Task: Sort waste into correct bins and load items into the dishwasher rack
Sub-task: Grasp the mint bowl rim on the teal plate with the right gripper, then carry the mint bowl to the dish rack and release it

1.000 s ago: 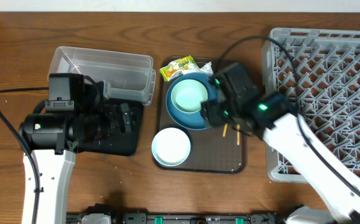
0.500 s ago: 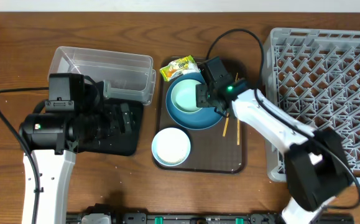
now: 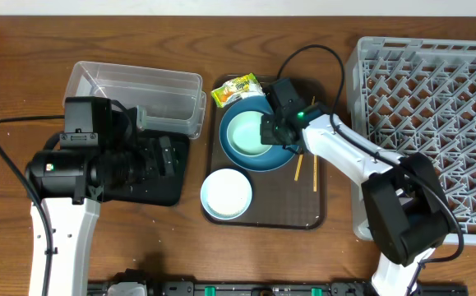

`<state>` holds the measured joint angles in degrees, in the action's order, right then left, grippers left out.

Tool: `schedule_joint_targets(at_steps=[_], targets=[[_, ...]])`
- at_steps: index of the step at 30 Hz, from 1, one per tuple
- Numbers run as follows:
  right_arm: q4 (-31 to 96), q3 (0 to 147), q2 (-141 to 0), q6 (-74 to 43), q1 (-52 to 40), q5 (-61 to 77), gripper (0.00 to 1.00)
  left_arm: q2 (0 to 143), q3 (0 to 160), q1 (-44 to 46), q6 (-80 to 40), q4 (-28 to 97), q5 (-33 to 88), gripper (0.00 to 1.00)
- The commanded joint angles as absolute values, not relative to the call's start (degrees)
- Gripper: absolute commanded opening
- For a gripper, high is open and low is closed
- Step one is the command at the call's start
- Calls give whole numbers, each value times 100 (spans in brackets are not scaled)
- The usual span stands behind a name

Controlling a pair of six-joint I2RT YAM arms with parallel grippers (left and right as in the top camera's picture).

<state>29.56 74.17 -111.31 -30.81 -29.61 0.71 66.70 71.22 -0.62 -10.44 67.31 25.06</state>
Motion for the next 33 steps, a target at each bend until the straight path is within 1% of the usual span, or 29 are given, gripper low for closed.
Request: schedule_joint_targets(at_steps=[1, 6, 11, 14, 20, 23, 25, 28, 33], targets=[[3011, 7448, -11024, -3107, -2751, 102, 1, 6654, 7212, -56, -947, 6744, 2434, 90], [3098, 7448, -10560, -2902, -2674, 113, 1, 6654, 7212, -56, -947, 6746, 2432, 90], [3514, 7448, -9467, -2731, -2661, -12, 1, 6654, 7212, -56, -947, 6746, 2434, 90], [4042, 7448, -8667, -2766, -2596, -1037, 1, 6654, 7212, -56, -950, 6746, 2434, 90], [5419, 7448, -7347, -3170, -2268, -4757, 1, 6654, 7212, -56, -950, 6746, 2432, 90], [5861, 7448, -7026, -3170, -1874, -5940, 1, 6654, 7212, -56, -947, 6744, 2434, 90], [6029, 7446, -6945, -3170, -1538, -6311, 1, 6654, 7212, -56, -950, 6746, 2434, 90], [6154, 7443, -6958, -3168, -910, -6482, 1, 6654, 7212, -56, -947, 6746, 2434, 90], [5734, 7443, -7150, -3142, 152, -6534, 1, 6654, 7212, -56, -950, 6744, 2434, 90]])
